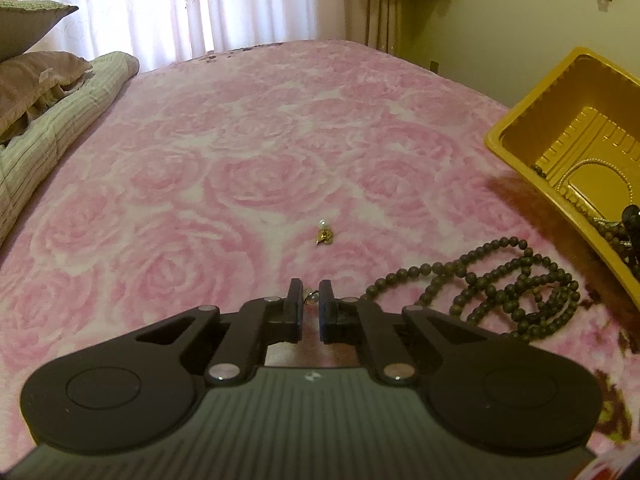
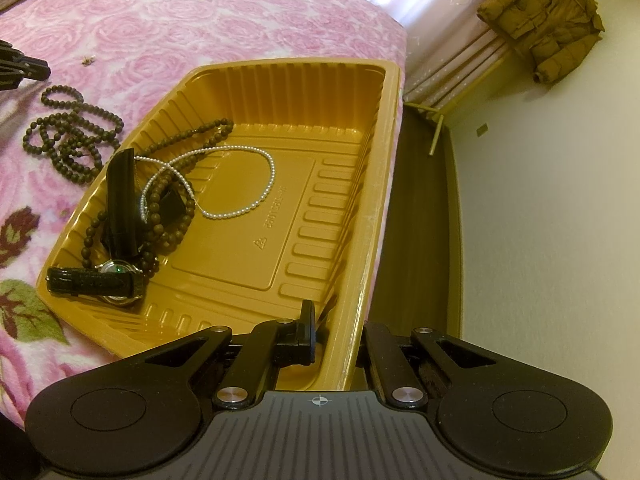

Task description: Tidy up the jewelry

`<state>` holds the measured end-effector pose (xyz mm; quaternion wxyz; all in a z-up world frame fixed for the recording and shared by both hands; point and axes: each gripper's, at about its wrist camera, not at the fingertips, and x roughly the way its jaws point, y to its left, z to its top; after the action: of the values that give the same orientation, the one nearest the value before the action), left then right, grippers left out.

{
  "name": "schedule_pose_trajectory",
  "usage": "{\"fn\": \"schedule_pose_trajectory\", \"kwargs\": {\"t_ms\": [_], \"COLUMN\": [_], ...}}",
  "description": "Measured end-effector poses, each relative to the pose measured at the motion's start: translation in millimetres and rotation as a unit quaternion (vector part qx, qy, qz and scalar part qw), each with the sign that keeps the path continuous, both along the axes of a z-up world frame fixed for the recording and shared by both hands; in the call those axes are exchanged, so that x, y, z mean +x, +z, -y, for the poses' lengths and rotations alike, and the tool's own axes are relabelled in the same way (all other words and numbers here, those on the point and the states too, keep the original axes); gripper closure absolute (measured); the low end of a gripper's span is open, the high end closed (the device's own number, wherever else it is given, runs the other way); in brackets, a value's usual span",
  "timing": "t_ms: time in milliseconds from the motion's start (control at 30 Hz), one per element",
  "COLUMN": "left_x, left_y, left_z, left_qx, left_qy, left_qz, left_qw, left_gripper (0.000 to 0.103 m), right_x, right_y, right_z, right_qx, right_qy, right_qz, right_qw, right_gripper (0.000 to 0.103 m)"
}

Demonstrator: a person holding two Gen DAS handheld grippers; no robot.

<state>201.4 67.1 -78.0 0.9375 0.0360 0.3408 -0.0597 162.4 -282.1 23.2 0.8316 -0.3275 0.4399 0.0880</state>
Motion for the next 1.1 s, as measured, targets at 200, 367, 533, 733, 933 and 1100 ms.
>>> {"fn": "schedule_pose_trajectory", "kwargs": {"t_ms": [200, 367, 533, 733, 933, 1100], "left_x": [-7.0, -14.2, -24.3, -37.8, -45.4, -49.4], "left_y": [12.9, 26.2, 44.3, 64.0, 75.8, 80.3], "left_z": [8.6, 24.0, 53.3, 100.4, 146.8, 174.9], "left_qx": [-0.001, -0.003, -0.015, -0.048, -0.076, -0.079], "left_qy": [-0.015, -0.040, -0.086, -0.164, -0.223, -0.253], "left_qz": [0.011, 0.020, 0.031, 0.040, 0.045, 0.048], "left_qw": [0.9998, 0.9990, 0.9957, 0.9846, 0.9709, 0.9631], "left_gripper": [0.097, 0.097, 0.097, 0.097, 0.097, 0.097], "right_x": [0.3, 0.3, 0.5, 0.4, 0.3, -0.5], "right_y": [0.1, 0.5, 1.4, 1.3, 2.7, 4.6], "right_z": [0.6, 0.5, 0.7, 0.7, -1.3, -0.7], "right_qx": [0.001, 0.001, 0.002, 0.002, 0.002, 0.005], "right_qy": [-0.001, -0.001, -0.001, -0.001, 0.000, 0.001], "right_qz": [0.001, 0.001, 0.002, 0.002, 0.004, 0.005], "right_qw": [1.000, 1.000, 1.000, 1.000, 1.000, 1.000], "right_gripper": [0.098, 0.098, 0.098, 0.098, 0.098, 0.098]}}
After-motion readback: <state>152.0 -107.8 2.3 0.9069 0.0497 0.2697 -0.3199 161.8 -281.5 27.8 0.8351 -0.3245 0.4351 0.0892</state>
